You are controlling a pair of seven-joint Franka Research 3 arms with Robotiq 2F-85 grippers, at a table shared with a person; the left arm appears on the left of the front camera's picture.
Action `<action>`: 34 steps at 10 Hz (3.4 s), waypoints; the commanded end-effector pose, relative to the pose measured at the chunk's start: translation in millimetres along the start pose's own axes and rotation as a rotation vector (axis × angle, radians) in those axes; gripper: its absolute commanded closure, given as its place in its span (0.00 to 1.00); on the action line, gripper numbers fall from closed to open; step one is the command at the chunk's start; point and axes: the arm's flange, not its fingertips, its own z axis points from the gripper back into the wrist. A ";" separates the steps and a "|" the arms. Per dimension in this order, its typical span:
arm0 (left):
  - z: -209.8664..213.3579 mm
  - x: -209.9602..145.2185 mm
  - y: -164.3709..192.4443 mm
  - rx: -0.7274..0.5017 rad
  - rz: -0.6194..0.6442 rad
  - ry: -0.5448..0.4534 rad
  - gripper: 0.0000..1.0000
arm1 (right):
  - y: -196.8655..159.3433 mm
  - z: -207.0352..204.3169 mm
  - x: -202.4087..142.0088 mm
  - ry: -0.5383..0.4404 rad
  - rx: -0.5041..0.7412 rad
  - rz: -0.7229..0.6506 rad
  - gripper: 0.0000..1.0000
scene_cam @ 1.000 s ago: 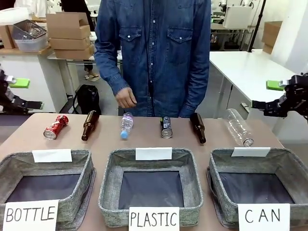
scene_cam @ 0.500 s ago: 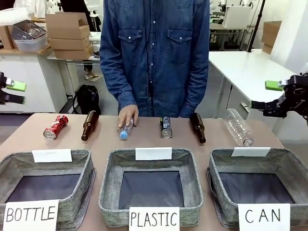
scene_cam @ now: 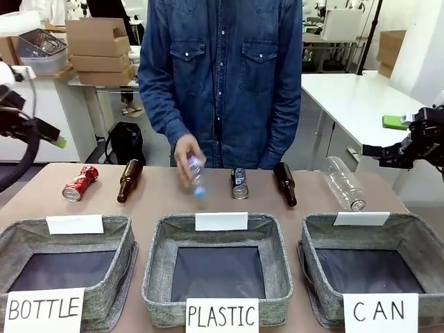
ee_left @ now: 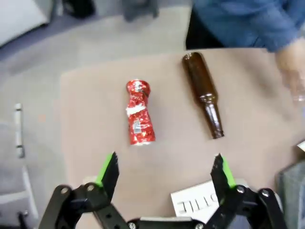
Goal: Sort the can waste into the basket.
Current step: Pick up the can waste from the table and place it in the right Fabric basket.
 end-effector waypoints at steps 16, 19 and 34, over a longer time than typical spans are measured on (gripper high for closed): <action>-214.2 44.4 52.9 -0.089 0.074 0.473 0.00 | 0.3 -2.2 3.7 -0.012 0.018 0.015 0.00; -224.3 41.7 56.5 -0.074 0.088 0.482 0.00 | 0.3 -2.2 3.7 -0.012 0.018 0.015 0.00; -172.5 36.3 49.0 -0.060 -0.009 0.451 1.00 | 0.3 -2.2 3.7 -0.012 0.018 0.015 0.00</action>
